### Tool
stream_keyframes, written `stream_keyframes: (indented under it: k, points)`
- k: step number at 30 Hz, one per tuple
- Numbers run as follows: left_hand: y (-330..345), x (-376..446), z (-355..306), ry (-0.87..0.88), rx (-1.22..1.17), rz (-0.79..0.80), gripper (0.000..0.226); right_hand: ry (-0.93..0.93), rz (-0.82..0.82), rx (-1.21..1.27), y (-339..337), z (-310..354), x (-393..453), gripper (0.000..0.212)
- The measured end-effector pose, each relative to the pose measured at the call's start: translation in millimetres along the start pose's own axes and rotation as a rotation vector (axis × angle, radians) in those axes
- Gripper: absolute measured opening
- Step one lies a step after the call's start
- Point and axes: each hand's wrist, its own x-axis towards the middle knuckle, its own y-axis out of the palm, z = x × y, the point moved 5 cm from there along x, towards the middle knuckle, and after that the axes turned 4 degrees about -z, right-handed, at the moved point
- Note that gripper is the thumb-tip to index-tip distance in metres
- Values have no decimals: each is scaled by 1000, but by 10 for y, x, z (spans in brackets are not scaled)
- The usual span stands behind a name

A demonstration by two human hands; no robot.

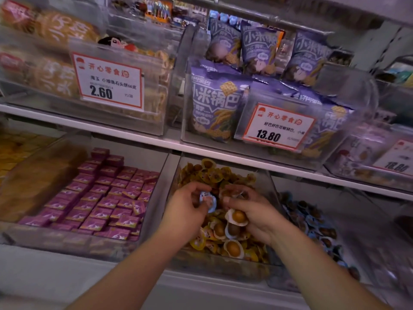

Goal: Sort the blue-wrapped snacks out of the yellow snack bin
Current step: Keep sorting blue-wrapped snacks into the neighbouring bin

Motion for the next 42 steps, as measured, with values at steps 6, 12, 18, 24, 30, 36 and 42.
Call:
stream_keyframes:
  k: [6, 12, 18, 24, 30, 36, 42]
  points:
    - [114, -99, -36, 55, 170, 125, 21, 125, -99, 308, -102, -32, 69, 33]
    - [325, -220, -90, 326, 483, 272, 19, -458, -285, -863, -213, 314, -45, 27]
    - [373, -225, -56, 294, 535, 368, 37, -527, -219, -765, -286, 356, -282, 28]
    - [392, -201, -47, 192, 592, 375, 35, -226, -51, -801, -251, 83, -361, 55]
    - [174, -156, -194, 162, 259, 113, 27, -51, -65, -219, -216, -17, -489, 56]
    - [363, -418, -479, 427, 251, 157, 44, 159, 301, 553, 130, -10, -749, 45]
    - [579, -580, -517, 558, 506, 351, 77, 54, 23, 381, -165, -39, -787, 31]
